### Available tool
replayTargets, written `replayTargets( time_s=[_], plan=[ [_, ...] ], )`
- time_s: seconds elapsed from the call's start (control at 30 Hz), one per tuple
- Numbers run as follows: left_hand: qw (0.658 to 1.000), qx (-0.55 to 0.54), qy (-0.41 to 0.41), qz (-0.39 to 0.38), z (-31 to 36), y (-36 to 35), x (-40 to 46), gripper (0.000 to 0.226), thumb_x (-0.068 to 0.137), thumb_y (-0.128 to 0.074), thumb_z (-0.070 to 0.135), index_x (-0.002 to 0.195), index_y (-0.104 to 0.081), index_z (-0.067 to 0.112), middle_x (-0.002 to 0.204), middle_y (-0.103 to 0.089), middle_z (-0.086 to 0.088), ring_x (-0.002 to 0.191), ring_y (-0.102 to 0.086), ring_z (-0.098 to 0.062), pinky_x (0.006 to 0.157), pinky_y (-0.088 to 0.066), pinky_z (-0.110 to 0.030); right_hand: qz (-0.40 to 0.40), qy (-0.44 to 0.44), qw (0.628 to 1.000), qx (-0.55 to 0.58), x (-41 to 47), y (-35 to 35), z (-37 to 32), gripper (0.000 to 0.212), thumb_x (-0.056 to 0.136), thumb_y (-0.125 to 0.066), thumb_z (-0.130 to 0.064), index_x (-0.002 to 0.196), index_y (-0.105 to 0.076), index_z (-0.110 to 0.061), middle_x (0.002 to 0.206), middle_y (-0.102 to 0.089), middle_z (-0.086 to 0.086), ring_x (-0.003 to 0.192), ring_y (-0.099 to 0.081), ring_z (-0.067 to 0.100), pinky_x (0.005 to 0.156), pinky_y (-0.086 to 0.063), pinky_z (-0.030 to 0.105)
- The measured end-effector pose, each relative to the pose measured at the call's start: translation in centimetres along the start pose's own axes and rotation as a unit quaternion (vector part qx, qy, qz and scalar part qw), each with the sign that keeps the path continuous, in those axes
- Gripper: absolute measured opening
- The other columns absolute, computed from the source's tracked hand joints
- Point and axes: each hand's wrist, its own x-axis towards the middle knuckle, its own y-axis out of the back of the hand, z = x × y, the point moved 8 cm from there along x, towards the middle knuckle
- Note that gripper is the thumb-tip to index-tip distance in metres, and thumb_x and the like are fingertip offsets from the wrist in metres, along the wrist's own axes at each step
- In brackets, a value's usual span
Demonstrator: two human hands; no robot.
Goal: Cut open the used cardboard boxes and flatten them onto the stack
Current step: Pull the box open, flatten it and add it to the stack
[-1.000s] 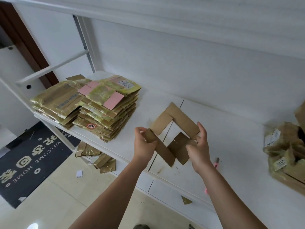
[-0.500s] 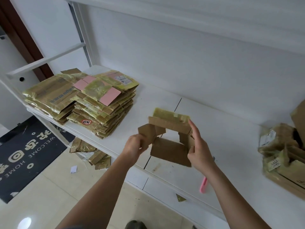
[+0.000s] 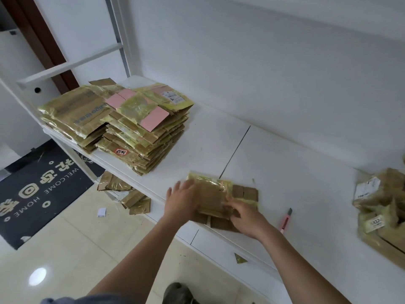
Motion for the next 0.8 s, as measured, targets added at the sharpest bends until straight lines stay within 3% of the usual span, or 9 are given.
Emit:
replayTargets(
  time_s=[0.07,0.13,0.23,0.33,0.43,0.5,0.6,0.73,0.8],
  plan=[
    [0.993,0.079,-0.048,-0.072,0.8,-2.2,0.0,0.063,0.096,-0.052,0.019,0.149,-0.028,0.041,0.162,-0.012,0.012,0.15,-0.007,-0.014,0.121,-0.002,-0.052,0.052,0.014,0.997,-0.055,0.6,0.8,-0.3,0.04,0.098,-0.053,-0.018,0.135,-0.058,-0.033,0.149,-0.043,-0.02,0.128,-0.048,0.012,0.097,-0.048,0.032],
    [0.991,0.093,-0.042,-0.091,0.3,-3.6,-0.2,0.064,0.098,-0.054,0.027,0.151,-0.022,0.043,0.164,-0.001,0.012,0.15,0.004,-0.012,0.119,0.005,-0.052,0.071,0.026,0.992,-0.106,0.7,0.2,0.0,0.043,0.098,-0.057,-0.024,0.14,-0.052,-0.033,0.151,-0.042,-0.018,0.135,-0.041,0.012,0.103,-0.045,0.034],
    [0.995,0.074,-0.026,-0.059,0.0,-3.9,-0.5,0.066,0.096,-0.058,0.028,0.15,-0.024,0.044,0.164,0.004,0.008,0.15,0.008,-0.014,0.12,0.006,-0.049,0.032,0.017,0.99,-0.135,0.6,-2.3,1.5,0.056,0.102,-0.05,-0.021,0.152,-0.031,-0.033,0.156,-0.008,-0.027,0.151,-0.009,0.008,0.121,-0.018,0.036],
    [0.998,0.026,0.016,-0.048,0.1,-3.4,-0.1,0.067,0.088,-0.067,0.026,0.144,-0.037,0.047,0.161,0.01,0.001,0.149,0.012,-0.023,0.122,-0.003,-0.045,0.004,0.018,0.985,-0.173,0.8,-3.2,2.3,0.055,0.106,-0.039,-0.026,0.156,-0.017,-0.034,0.151,0.01,-0.031,0.151,0.005,0.006,0.122,-0.007,0.036],
    [0.989,-0.102,0.091,-0.064,0.2,-3.0,0.2,0.061,0.083,-0.067,0.018,0.137,-0.049,0.042,0.152,-0.011,-0.006,0.139,-0.011,-0.031,0.114,-0.03,-0.04,-0.01,0.021,0.987,-0.16,0.7,-3.3,2.4,0.055,0.107,-0.034,-0.03,0.156,-0.011,-0.035,0.152,0.014,-0.03,0.15,0.01,0.005,0.123,-0.003,0.037],
    [0.981,-0.141,0.131,-0.017,0.3,-1.7,0.6,0.056,0.085,-0.06,0.018,0.138,-0.048,0.031,0.14,-0.033,-0.011,0.128,-0.028,-0.032,0.105,-0.037,-0.039,-0.01,0.025,0.991,-0.133,0.6,-3.3,2.6,0.055,0.107,-0.034,-0.028,0.156,-0.009,-0.036,0.153,0.014,-0.029,0.149,0.012,0.004,0.122,0.004,0.035],
    [0.947,-0.231,0.213,0.07,-0.6,0.9,1.2,0.052,0.09,-0.06,0.016,0.138,-0.039,0.011,0.13,-0.048,-0.014,0.124,-0.044,-0.033,0.099,-0.04,-0.04,0.009,0.033,0.996,-0.077,0.3,-3.0,2.5,0.057,0.106,-0.04,-0.018,0.154,-0.017,-0.036,0.155,0.003,-0.028,0.15,0.007,0.004,0.122,0.007,0.033],
    [0.943,-0.277,0.174,0.055,0.7,3.4,1.5,0.016,0.091,-0.061,0.013,0.105,-0.064,0.005,0.101,-0.066,-0.014,0.099,-0.062,-0.033,0.081,-0.052,-0.04,0.1,0.056,0.993,0.012,-0.7,-1.3,1.3,0.05,0.101,-0.049,-0.008,0.147,-0.042,-0.027,0.152,-0.024,-0.02,0.151,-0.016,0.013,0.124,-0.015,0.042],
    [0.939,-0.305,0.141,0.08,1.7,5.4,1.1,0.008,0.091,-0.057,0.008,0.097,-0.063,0.008,0.096,-0.065,-0.014,0.089,-0.061,-0.032,0.075,-0.052,-0.041,0.167,0.065,0.984,0.005,-0.9,0.1,-0.1,0.046,0.1,-0.052,-0.01,0.144,-0.048,-0.021,0.152,-0.027,-0.014,0.15,-0.021,0.021,0.12,-0.024,0.047]
  ],
)
